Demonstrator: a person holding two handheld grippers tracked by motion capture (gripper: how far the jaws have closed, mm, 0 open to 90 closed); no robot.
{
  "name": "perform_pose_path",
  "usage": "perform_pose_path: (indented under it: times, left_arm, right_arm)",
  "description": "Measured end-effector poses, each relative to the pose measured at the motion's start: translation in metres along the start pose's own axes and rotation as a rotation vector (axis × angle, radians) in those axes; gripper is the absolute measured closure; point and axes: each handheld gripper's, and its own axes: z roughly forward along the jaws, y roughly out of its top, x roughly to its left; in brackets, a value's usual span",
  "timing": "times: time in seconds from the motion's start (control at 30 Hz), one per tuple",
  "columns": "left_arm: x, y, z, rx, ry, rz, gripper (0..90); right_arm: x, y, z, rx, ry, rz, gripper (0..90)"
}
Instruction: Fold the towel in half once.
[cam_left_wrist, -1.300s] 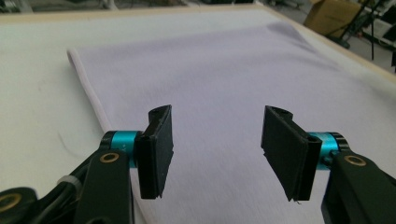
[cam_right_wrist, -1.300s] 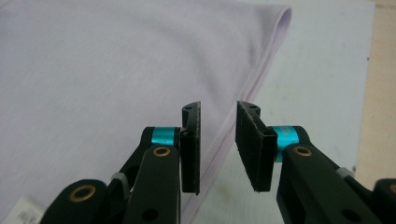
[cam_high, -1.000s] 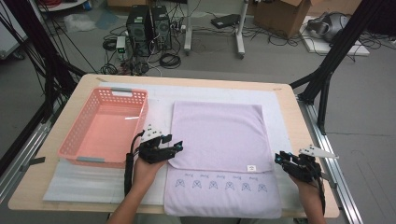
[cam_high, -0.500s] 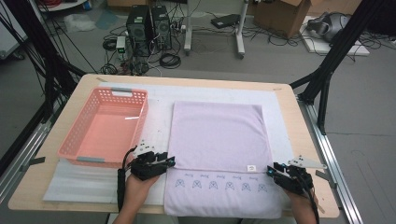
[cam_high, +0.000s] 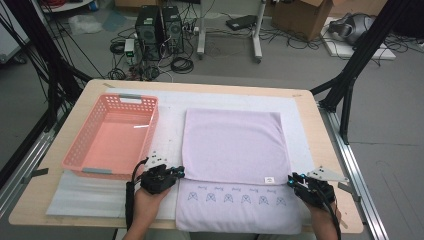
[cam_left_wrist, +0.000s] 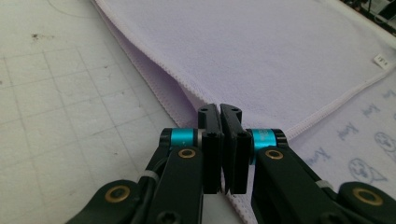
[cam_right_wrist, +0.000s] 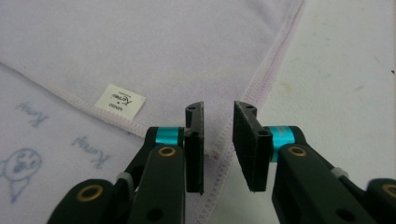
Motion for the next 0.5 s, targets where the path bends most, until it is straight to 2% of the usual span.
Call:
perform_pose_path:
  times: [0.1,0.13,0.2,0.23,0.27,0.33,0.5]
  left_arm:
    - [0.001,0.0,-0.004,-0.023,-0.002,-0.003,86.8]
    - [0.0,0.0,-0.005,-0.028,-0.008,-0.006,86.9]
    - [0.0,0.001,-0.006,-0.031,-0.013,-0.002,87.1]
    - [0.0,0.001,-0.007,-0.031,-0.016,0.0,87.3]
    - [-0.001,0.001,-0.008,-0.036,-0.018,-0.001,87.4]
    - [-0.001,0.001,-0.011,-0.044,-0.023,-0.007,87.4]
    - [-0.006,-0.001,-0.023,-0.07,-0.044,-0.02,87.5]
  right_arm:
    - [-0.001,-0.001,0.005,0.034,0.034,0.021,73.2]
    - [-0.002,-0.002,0.008,0.064,0.041,0.035,75.0]
    - [-0.003,-0.003,0.008,0.062,0.055,0.041,82.7]
    - [-0.002,-0.002,0.008,0.067,0.056,0.04,85.0]
    - [0.0,-0.001,0.009,0.07,0.04,0.013,85.9]
    - [0.003,0.0,0.008,0.065,0.024,-0.004,86.6]
    - [-0.004,-0.003,-0.008,0.02,0.057,0.048,87.0]
